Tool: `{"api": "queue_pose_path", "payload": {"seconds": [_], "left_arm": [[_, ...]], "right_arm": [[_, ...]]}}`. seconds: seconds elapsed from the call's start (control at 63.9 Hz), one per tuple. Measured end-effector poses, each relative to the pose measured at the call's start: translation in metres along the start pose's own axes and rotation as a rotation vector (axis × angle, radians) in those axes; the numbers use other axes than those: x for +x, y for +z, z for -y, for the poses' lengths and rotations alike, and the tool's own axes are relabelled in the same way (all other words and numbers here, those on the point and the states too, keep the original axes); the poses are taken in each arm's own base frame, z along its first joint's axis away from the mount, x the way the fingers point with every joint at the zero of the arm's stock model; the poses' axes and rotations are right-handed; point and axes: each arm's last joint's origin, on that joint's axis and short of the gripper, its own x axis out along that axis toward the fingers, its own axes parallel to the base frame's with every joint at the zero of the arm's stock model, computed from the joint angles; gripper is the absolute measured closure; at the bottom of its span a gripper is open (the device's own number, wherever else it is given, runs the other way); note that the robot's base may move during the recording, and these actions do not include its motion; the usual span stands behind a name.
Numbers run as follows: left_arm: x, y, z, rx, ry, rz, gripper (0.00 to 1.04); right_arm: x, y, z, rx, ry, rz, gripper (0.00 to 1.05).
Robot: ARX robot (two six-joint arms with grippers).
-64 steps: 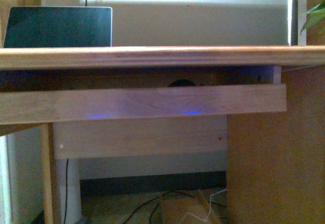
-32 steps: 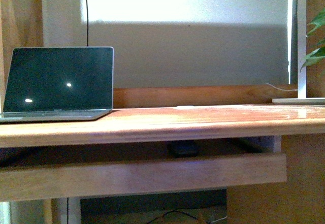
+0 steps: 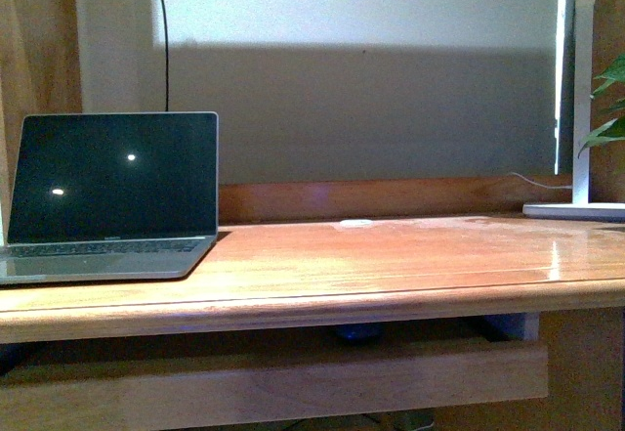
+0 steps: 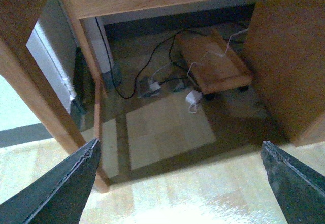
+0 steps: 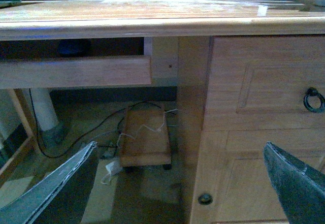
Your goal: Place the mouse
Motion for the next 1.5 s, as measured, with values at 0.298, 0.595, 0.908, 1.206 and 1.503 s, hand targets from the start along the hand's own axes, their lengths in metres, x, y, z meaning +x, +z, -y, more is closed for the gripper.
{"api": "queue_pose_path", "payload": {"seconds": [0.298,0.595,0.908,1.206,1.503], "left_arm": [[0.064,0.038,-0.071,0.658,0.075,0.100,0.08],[0.132,0.034,-0.089,1.155,0.056,0.204,0.08],[0.183,0.028,-0.094,1.234,-0.003,0.249,0.08],[0.212,0.022,-0.100,1.240,-0.059,0.213,0.08],[0.162,0.039,-0.086,0.902,-0.508,0.014,0.07]], "right_arm": [[0.000,0.000,0.000,0.000,0.000,0.000,0.07],[0.000,0.000,0.000,0.000,0.000,0.000,0.07],[0.000,0.000,0.000,0.000,0.000,0.000,0.07],[0.000,0.000,0.000,0.000,0.000,0.000,0.07],[0.000,0.000,0.000,0.000,0.000,0.000,0.07]]}}
